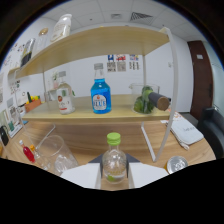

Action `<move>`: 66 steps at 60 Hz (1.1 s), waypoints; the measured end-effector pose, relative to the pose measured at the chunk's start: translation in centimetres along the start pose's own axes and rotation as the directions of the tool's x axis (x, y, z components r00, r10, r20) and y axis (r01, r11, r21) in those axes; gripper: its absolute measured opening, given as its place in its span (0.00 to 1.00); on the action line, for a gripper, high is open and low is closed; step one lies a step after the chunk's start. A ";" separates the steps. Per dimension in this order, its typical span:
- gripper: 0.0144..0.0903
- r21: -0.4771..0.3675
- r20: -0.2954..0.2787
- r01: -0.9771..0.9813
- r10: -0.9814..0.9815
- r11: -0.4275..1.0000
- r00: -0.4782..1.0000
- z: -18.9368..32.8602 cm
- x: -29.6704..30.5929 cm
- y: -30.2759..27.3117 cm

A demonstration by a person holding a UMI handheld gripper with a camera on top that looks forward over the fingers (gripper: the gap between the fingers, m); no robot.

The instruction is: Make me a cup of Vodka Sunrise.

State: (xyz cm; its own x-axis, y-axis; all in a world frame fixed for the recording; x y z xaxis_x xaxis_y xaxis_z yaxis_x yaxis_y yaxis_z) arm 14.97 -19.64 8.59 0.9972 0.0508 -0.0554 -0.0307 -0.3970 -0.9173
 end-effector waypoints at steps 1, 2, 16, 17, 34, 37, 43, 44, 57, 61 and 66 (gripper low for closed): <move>0.28 -0.007 0.001 -0.002 0.002 1.000 1.000 0.2 0.0 0.4; 0.28 -0.014 0.003 -0.005 0.005 1.000 1.000 0.4 0.1 0.8; 0.28 -0.104 0.003 -0.004 0.004 0.995 1.000 1.9 0.6 4.5; 0.28 -0.111 0.002 -0.005 0.005 0.994 1.000 2.0 0.6 4.6; 0.29 -0.145 -0.007 0.013 -0.014 0.989 1.000 2.3 0.3 5.9; 0.30 -0.145 -0.007 0.019 -0.020 0.989 1.000 2.2 0.3 6.0; 0.30 -0.155 -0.015 0.026 -0.028 0.988 0.999 1.9 0.3 6.3; 0.31 -0.158 -0.016 0.026 -0.028 0.987 0.999 1.8 0.3 6.3; 0.61 -0.156 -0.051 0.043 -0.051 0.987 0.997 -0.2 0.7 5.2; 0.82 -0.146 -0.056 0.062 -0.071 0.987 0.996 -1.4 0.5 4.1; 0.95 -0.116 -0.063 0.081 -0.089 0.990 0.994 -3.6 -0.1 1.9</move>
State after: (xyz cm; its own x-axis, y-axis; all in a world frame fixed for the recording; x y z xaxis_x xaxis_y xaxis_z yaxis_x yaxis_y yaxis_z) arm 15.06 -23.67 8.23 0.9983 0.0278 0.0517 0.0587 -0.4950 -0.8669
